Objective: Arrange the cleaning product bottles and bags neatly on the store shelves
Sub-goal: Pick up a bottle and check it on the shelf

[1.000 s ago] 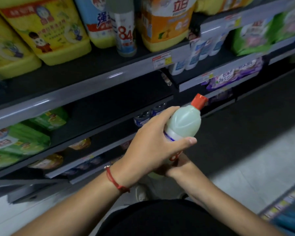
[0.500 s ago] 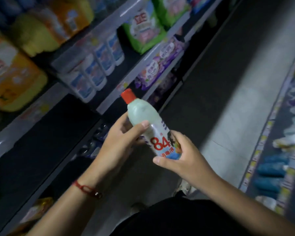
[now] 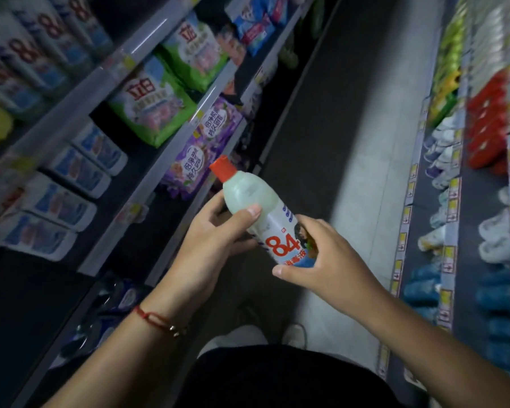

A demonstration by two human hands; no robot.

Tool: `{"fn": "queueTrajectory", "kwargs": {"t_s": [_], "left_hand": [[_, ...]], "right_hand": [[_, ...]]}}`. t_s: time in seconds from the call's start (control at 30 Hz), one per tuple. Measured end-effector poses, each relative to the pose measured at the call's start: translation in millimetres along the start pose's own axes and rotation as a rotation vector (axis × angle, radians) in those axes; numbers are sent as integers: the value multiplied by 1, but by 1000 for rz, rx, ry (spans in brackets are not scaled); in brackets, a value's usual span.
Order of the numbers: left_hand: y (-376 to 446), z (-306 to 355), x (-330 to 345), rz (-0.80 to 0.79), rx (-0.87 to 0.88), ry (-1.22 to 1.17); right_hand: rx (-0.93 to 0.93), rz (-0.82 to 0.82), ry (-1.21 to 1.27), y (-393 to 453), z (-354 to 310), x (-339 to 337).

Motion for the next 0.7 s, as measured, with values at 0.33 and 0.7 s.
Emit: {"fn": "queueTrajectory", "kwargs": {"t_s": [0.33, 0.7], "left_hand": [[82, 66, -40, 29, 318, 235], [187, 102, -154, 273, 395, 444]], "right_hand": [[-23, -131, -4, 97, -66, -21], [-61, -311, 9, 227, -170, 4]]}}
Point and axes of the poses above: each hand's wrist, its own y-axis towards the middle knuckle, its own x-axis out of the palm, z = x × y, the point moved 10 cm from there along y, towards the middle knuckle, and after that the axes turned 13 degrees about x, right-handed, at the moved point
